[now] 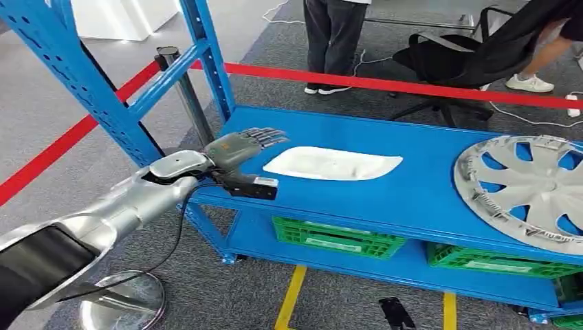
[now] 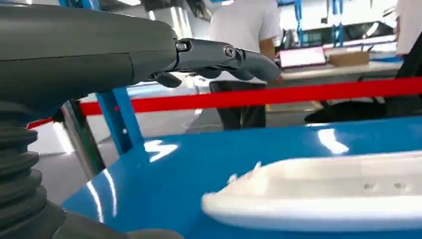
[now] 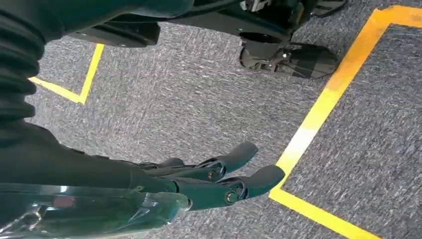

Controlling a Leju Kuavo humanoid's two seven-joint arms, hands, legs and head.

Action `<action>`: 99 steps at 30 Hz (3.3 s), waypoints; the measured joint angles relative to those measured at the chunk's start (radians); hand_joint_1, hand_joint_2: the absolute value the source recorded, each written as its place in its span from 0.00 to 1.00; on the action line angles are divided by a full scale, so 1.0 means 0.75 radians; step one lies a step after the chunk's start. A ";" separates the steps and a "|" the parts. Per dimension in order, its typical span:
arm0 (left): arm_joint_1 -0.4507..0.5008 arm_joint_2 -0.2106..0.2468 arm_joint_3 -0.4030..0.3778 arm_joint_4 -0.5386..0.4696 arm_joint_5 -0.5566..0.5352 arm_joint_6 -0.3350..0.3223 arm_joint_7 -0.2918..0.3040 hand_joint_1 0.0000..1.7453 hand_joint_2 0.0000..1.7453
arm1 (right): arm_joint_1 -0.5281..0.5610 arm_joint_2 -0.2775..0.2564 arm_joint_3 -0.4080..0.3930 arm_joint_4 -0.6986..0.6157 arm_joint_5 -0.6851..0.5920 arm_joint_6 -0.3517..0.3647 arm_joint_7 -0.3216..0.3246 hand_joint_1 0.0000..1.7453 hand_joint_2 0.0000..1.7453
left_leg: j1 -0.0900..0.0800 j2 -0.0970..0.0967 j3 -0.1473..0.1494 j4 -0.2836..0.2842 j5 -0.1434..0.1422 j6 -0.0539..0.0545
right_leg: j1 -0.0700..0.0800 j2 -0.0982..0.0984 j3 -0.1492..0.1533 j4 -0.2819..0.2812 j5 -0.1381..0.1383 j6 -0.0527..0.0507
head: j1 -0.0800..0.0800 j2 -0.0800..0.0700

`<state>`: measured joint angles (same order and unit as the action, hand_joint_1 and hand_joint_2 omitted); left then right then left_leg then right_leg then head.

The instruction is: Take the parts from the cabinet and place them on the table.

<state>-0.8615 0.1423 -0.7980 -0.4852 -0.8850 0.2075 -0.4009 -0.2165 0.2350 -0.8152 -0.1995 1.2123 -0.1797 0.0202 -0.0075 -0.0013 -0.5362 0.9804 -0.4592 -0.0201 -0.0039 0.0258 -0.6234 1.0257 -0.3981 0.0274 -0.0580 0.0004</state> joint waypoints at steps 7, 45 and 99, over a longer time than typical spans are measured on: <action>0.000 0.003 0.008 0.060 0.008 -0.009 0.014 0.00 1.00 | -0.008 0.002 0.013 0.000 0.006 0.003 0.002 0.00 1.00 | 0.000 0.000 0.000 0.000 0.000 0.000 | 0.000 0.000 0.000 0.000 0.000 0.000 | 0.000 0.000; 0.006 -0.007 0.035 0.115 -0.009 0.190 -0.021 0.00 1.00 | -0.008 0.009 0.023 0.000 -0.007 0.012 -0.001 0.00 1.00 | 0.000 0.000 -0.001 0.000 0.000 0.000 | 0.000 -0.001 -0.001 0.000 0.000 0.000 | 0.000 0.000; -0.047 -0.168 -0.007 0.183 0.021 -0.150 0.059 0.00 1.00 | 0.010 0.027 0.046 0.001 -0.064 -0.003 -0.021 0.00 1.00 | 0.000 0.000 -0.001 0.000 0.000 0.000 | 0.000 -0.001 0.000 -0.001 0.000 0.001 | 0.000 0.000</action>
<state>-0.8966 0.0160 -0.8034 -0.3479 -0.8694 0.0954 -0.3567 -0.2090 0.2556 -0.7809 -0.1991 1.1646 -0.1816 0.0042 -0.0076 -0.0015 -0.5371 0.9804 -0.4591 -0.0199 -0.0041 0.0253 -0.6237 1.0251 -0.3978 0.0278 -0.0580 0.0004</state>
